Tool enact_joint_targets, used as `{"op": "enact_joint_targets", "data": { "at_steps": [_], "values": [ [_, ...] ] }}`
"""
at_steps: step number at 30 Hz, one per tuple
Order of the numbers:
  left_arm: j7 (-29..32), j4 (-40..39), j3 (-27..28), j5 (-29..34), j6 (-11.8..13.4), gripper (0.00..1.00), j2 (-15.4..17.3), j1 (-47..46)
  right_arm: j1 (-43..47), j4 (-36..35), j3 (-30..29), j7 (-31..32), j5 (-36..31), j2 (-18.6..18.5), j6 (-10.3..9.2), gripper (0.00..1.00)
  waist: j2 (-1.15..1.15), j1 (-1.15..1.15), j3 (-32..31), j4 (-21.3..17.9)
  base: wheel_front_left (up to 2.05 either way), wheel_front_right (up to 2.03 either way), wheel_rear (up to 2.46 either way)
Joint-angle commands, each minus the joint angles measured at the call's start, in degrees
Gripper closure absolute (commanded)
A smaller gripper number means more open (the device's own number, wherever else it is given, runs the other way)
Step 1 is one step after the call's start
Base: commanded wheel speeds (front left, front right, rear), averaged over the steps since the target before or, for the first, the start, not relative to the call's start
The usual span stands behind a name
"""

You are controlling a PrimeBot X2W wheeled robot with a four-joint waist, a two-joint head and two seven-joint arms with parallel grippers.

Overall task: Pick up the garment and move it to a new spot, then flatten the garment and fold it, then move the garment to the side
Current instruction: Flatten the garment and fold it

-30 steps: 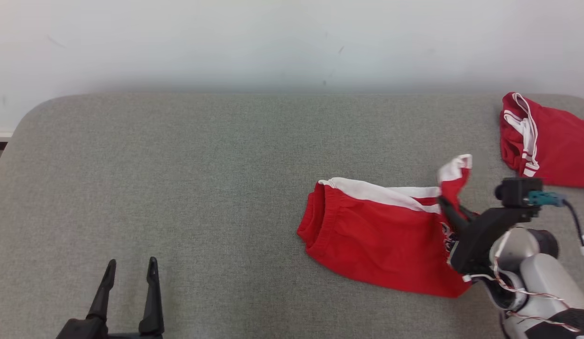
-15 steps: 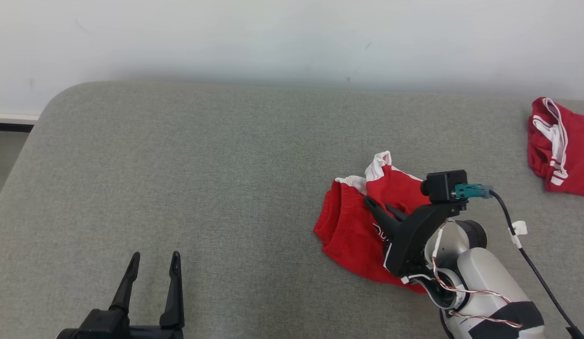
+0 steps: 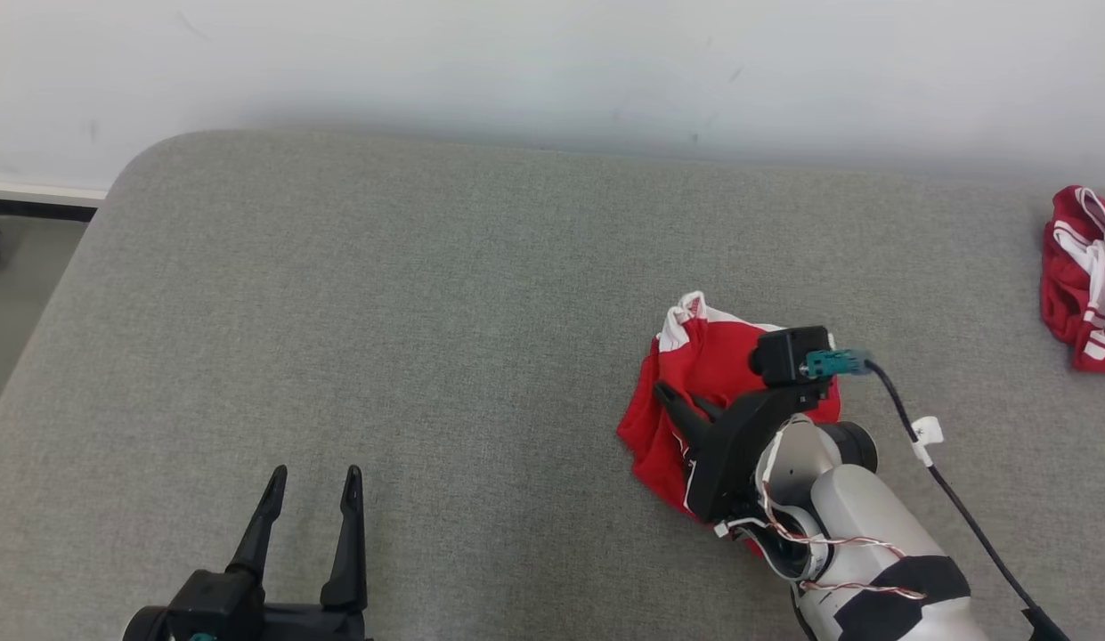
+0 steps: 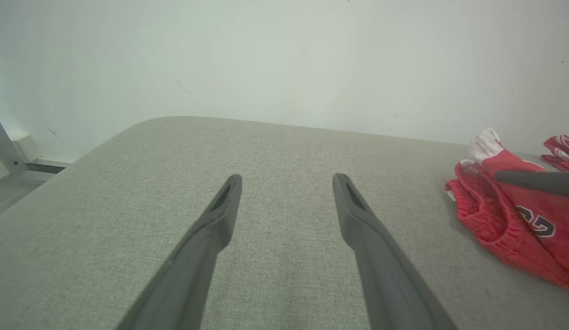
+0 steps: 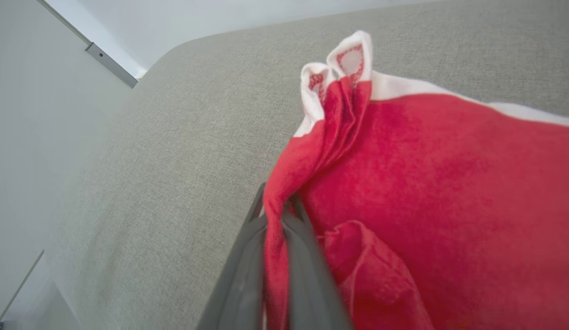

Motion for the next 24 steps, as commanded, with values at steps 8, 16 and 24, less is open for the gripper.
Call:
{"op": "enact_joint_targets", "data": {
  "at_steps": [8, 16, 24],
  "values": [
    [-0.15, 0.76, 0.34, -0.28, 0.08, 0.0, -0.2, -0.12, -1.64, 1.03, 2.16, -7.06, -0.47, -1.18, -0.17, 0.0, 0.0, 0.0, -0.92, -0.36, 0.0, 0.0, 0.0],
    [-0.15, 0.24, 1.78, 0.27, 0.08, 0.0, 0.18, 1.39, 0.44, -3.67, -0.49, -14.81, 0.03, -5.81, -0.17, 0.0, 0.0, 0.0, -1.97, -2.38, 0.0, 0.0, 0.0],
    [-0.15, -0.29, 2.47, 0.34, 0.08, 0.0, 0.86, 1.58, 5.37, -8.13, -6.22, -18.31, -0.07, -8.49, -0.17, 0.0, 0.0, 0.0, -1.96, -4.33, 0.0, 0.0, 0.0]
  ]
}}
